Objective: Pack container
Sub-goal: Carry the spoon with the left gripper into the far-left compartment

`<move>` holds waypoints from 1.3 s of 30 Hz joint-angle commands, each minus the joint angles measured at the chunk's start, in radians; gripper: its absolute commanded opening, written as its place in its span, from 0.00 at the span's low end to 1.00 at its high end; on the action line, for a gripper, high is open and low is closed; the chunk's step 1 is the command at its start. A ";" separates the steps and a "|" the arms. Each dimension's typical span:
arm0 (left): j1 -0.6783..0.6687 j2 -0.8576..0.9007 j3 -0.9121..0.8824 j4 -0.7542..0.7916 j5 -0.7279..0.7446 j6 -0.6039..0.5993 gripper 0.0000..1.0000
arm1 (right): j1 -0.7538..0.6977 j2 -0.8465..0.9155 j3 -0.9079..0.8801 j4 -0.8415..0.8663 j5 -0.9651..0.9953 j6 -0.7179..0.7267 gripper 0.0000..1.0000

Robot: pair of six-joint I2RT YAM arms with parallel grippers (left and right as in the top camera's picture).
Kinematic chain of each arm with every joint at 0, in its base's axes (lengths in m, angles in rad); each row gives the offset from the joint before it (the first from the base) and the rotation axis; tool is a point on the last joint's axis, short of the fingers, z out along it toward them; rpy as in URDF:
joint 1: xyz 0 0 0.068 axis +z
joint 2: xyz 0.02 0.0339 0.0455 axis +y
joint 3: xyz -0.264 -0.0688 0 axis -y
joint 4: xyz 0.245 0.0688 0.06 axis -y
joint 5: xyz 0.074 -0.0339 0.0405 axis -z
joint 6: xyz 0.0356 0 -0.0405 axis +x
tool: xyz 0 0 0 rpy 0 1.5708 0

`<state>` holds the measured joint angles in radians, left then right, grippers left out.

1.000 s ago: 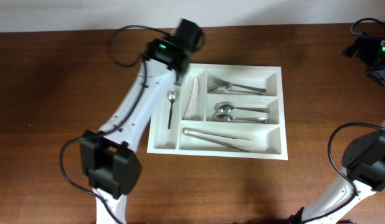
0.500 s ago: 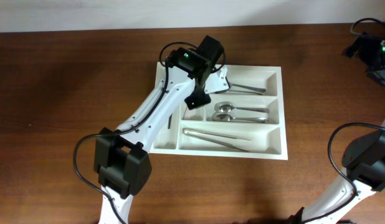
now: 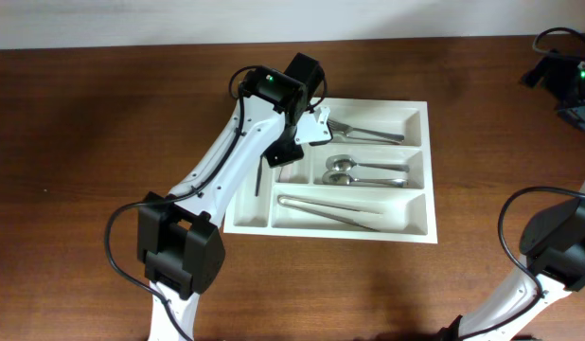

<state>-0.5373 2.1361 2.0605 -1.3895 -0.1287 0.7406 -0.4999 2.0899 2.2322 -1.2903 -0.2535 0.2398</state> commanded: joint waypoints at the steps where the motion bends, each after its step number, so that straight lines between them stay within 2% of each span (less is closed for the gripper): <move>1: 0.004 0.009 0.001 -0.007 -0.076 0.013 0.02 | -0.005 -0.002 -0.003 0.000 -0.005 0.008 0.99; 7: 0.004 0.009 0.000 0.013 -0.100 0.041 0.02 | -0.005 -0.002 -0.003 0.000 -0.005 0.008 0.99; 17: 0.027 0.009 -0.090 0.159 -0.104 0.085 0.02 | -0.005 -0.002 -0.003 0.000 -0.005 0.008 0.99; 28: 0.053 0.009 -0.161 0.161 -0.103 0.084 0.03 | -0.005 -0.002 -0.003 0.000 -0.005 0.009 0.99; 29: 0.051 0.009 -0.161 0.159 -0.100 0.084 0.31 | -0.005 -0.002 -0.003 0.000 -0.005 0.008 0.99; 30: 0.049 0.008 -0.161 0.158 -0.100 0.083 0.43 | -0.005 -0.002 -0.003 0.000 -0.005 0.008 0.99; 31: 0.048 0.006 -0.161 0.155 -0.101 0.083 0.76 | -0.005 -0.002 -0.003 0.000 -0.005 0.008 0.99; 32: 0.047 0.004 -0.161 0.154 -0.101 0.082 0.99 | -0.005 -0.002 -0.003 0.000 -0.005 0.008 0.99; 39: 0.048 -0.094 -0.137 0.148 -0.108 0.057 0.99 | -0.005 -0.002 -0.003 0.000 -0.005 0.008 0.99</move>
<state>-0.4877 2.1334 1.9034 -1.2377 -0.2260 0.8066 -0.4999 2.0899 2.2311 -1.2903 -0.2535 0.2398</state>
